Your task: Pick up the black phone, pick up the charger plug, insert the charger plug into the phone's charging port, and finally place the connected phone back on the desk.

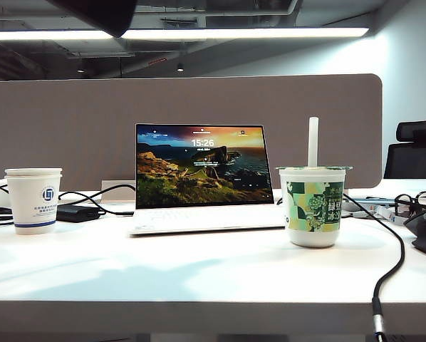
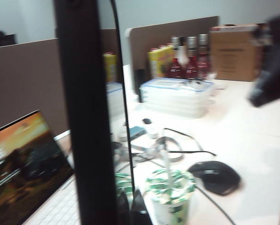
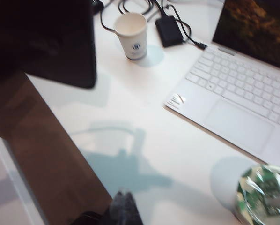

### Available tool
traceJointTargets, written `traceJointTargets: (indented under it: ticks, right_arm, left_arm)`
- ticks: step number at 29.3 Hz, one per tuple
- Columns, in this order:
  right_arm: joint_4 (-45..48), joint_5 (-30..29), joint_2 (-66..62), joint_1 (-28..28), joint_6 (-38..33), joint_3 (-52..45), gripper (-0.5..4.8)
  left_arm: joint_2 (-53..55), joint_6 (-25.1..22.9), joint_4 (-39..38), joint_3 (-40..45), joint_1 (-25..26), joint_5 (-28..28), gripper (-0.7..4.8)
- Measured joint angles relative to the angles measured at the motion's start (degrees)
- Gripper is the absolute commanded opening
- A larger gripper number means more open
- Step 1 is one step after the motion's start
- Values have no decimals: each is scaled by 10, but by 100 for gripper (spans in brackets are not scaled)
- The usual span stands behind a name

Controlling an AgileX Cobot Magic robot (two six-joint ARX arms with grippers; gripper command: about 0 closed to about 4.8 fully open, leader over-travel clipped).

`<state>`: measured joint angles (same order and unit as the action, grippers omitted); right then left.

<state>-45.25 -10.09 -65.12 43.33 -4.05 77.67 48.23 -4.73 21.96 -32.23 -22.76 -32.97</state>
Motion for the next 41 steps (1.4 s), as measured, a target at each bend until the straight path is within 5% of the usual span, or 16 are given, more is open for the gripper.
traceJointTargets:
  ticks: [11, 17, 22, 30, 41]
  right_arm:
    - [84, -116, 0, 0, 1, 0, -5]
    - [76, -171, 3, 0, 1, 0, -5]
    - [8, -134, 11, 1, 5, 1, -5]
    - [-121, 30, -1, -3, -49, -1, -5]
    - [-128, 7, -5, -37, -130, -104, -4]
  left_arm:
    - [0, -70, -41, 0, -105, 60, -7]
    - [0, -116, -47, 0, -139, 148, -6]
    - [0, -152, -66, 0, -152, 188, -6]
    - [0, -154, -67, 0, -153, 192, -6]
    - [-4, -116, -43, 0, -153, 202, -6]
